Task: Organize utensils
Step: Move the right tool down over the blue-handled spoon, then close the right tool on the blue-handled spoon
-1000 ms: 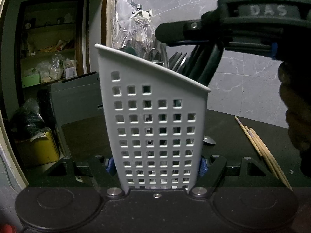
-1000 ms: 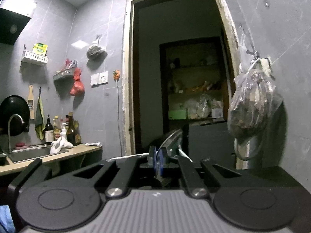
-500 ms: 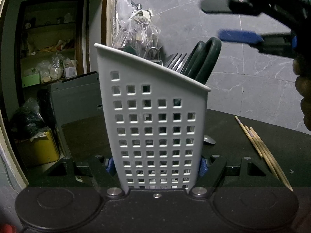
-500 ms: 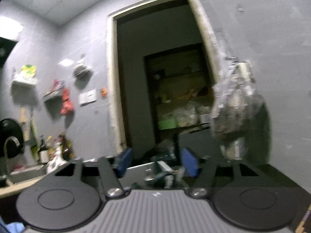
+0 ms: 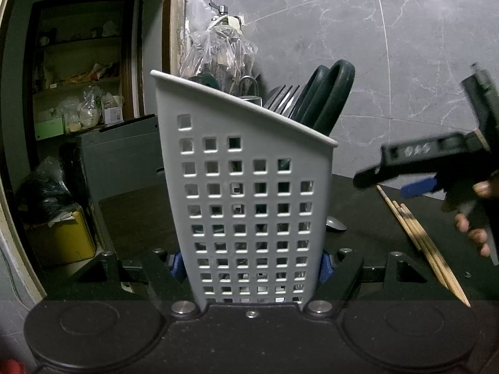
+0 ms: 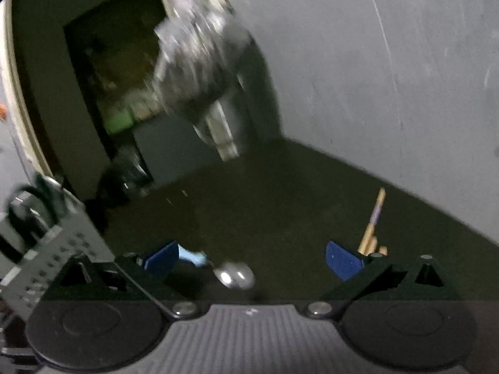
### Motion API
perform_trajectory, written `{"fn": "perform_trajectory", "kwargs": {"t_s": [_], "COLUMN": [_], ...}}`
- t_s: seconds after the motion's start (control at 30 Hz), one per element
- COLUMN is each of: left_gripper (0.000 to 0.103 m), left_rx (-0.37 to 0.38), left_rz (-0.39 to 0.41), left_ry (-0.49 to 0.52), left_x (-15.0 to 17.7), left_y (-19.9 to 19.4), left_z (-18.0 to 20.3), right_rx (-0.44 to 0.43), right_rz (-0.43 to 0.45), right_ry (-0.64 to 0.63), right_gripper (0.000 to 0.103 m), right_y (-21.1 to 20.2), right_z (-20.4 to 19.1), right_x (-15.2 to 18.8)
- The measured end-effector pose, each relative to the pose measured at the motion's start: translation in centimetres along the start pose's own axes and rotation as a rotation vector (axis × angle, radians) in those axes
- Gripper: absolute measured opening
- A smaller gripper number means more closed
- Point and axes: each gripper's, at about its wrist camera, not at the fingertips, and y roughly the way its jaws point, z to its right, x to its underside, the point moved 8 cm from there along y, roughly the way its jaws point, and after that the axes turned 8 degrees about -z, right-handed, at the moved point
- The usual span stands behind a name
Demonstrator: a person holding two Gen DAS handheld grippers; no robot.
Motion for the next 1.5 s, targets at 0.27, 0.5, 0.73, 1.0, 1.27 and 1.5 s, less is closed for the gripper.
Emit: {"fn": "perform_trajectory", "kwargs": {"t_s": [0.27,0.5,0.73,1.0,1.27,1.5], "left_gripper": [0.076,0.076,0.076,0.076,0.076,0.076], "left_rx": [-0.001,-0.003,-0.003,-0.003,-0.003,-0.004], "left_rz": [-0.001,-0.003,-0.003,-0.003,-0.003,-0.004], "left_ry": [-0.001,0.002,0.001,0.001,0.001,0.001], "left_x": [0.0,0.0,-0.1,-0.1,-0.1,-0.1], "left_y": [0.0,0.0,0.0,0.0,0.0,0.0], "left_z": [0.0,0.0,0.0,0.0,0.0,0.0], "right_rx": [0.047,0.031,0.051,0.065,0.124,0.054], "right_rz": [-0.124,-0.196,-0.224,-0.171,-0.157,-0.211], "right_ry": [-0.16,-0.3,-0.372,-0.364,-0.282,-0.235], "right_gripper": [0.103,0.103,0.087,0.046,0.037,0.055], "right_y": [4.4,7.5,8.8,7.6,5.2,1.8], "right_z": [-1.7,-4.7,-5.5,-4.1,-1.0,-1.2], "right_x": [-0.6,-0.2,0.2,0.4,1.2,3.8]}}
